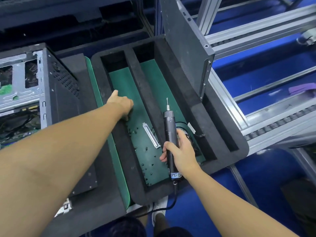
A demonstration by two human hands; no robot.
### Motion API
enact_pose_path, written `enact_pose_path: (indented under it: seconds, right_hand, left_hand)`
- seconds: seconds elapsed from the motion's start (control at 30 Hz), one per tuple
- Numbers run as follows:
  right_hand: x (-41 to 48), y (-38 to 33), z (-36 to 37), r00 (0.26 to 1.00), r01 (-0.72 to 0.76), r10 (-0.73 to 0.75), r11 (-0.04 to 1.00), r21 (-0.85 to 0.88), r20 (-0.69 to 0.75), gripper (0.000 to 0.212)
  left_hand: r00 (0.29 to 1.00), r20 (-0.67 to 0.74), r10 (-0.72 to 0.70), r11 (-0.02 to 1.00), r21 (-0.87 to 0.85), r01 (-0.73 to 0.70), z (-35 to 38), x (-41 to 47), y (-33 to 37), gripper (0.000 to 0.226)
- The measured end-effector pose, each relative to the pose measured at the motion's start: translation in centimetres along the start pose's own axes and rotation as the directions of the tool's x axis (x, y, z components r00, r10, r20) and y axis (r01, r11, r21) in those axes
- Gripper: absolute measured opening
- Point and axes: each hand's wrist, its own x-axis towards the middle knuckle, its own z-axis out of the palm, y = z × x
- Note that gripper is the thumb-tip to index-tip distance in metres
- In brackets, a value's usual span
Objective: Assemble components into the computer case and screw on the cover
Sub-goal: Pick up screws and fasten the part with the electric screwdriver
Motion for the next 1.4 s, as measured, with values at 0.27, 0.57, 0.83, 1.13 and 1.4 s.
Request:
enact_pose_path:
  seconds: [0.27,0.57,0.83,1.13,1.4]
  right_hand:
    - [-0.1,0.0,0.0,1.000,0.002,-0.002,1.000,0.002,-0.003,0.020]
    - [-0.1,0.0,0.0,1.000,-0.004,0.004,1.000,-0.014,-0.004,0.020]
    - [0.0,-0.2,0.1,1.000,-0.014,0.014,1.000,-0.019,-0.005,0.020]
    - [0.0,-0.1,0.2,1.000,-0.015,0.015,1.000,-0.004,0.008,0.021]
    - [-0.1,-0.3,0.2,0.999,-0.021,0.024,0.997,-0.070,0.048,0.031]
  left_hand:
    - [1.000,0.025,0.013,0.997,0.075,-0.015,1.8,0.3,3.4,0.027]
    - [0.993,-0.118,-0.013,0.993,0.113,0.026,2.9,0.2,4.7,0.026]
    - [0.983,-0.182,0.009,1.000,-0.007,-0.010,2.9,0.0,4.6,0.012]
    - [0.945,-0.155,-0.287,-0.209,-0.953,-0.220,2.4,-1.9,4.6,0.022]
    - [0.955,0.090,-0.281,-0.848,-0.489,-0.204,2.5,-6.6,5.8,0.011]
